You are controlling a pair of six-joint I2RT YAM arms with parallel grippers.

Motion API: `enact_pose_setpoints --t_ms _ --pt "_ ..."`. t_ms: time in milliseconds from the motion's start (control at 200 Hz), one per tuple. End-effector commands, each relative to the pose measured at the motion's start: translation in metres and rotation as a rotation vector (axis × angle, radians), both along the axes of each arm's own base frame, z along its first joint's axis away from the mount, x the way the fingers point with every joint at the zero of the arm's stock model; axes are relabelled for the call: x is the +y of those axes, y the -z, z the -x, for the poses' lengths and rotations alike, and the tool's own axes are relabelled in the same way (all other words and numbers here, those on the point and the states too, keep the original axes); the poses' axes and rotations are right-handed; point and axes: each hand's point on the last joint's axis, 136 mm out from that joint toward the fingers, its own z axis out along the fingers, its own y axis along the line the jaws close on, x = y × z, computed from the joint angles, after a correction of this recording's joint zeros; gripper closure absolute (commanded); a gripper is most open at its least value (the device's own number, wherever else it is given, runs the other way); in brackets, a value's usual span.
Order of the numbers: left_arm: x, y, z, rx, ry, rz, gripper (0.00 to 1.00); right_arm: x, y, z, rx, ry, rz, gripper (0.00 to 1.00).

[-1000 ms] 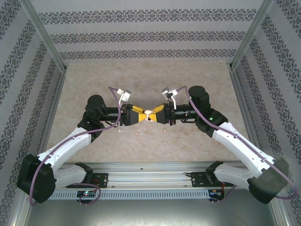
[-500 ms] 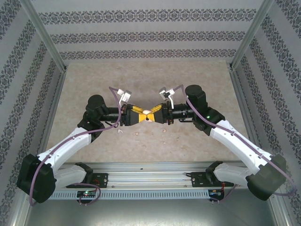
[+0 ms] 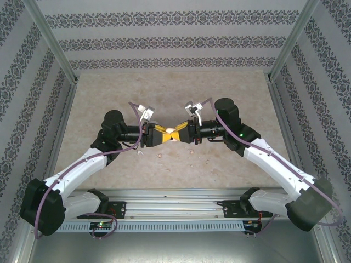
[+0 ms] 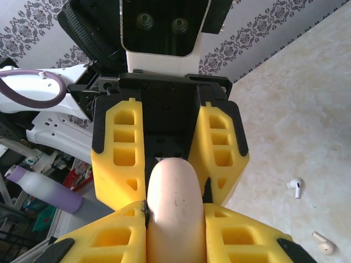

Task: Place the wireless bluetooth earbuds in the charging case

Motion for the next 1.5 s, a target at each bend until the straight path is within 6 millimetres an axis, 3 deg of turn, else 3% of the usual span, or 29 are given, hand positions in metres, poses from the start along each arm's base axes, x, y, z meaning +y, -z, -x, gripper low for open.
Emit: enact_pose_setpoints --t_ms 0,160,455,639,1254,1494 --pt "-0.004 -0.002 0.004 -0.023 0.029 -0.005 0.65 0.004 -0.023 0.003 -0.054 -0.035 -0.052 0.85" --pt "-0.005 0.000 0.006 -0.029 0.031 -0.004 0.79 0.005 -0.022 0.003 -0.049 -0.035 -0.050 0.83" --pt "0.001 -0.005 0.011 -0.117 0.002 0.000 0.91 0.004 -0.020 0.003 -0.031 -0.037 -0.051 0.79" --pt "0.002 -0.006 0.013 -0.129 0.000 0.006 0.97 0.002 -0.019 -0.002 -0.010 -0.019 -0.051 0.66" --pt "0.003 -0.017 0.018 -0.145 0.018 0.036 1.00 -0.008 0.009 -0.038 0.112 0.113 -0.015 0.55" --pt "0.004 -0.016 0.016 -0.151 -0.004 0.030 1.00 -0.011 0.019 -0.043 0.153 0.153 0.007 0.48"
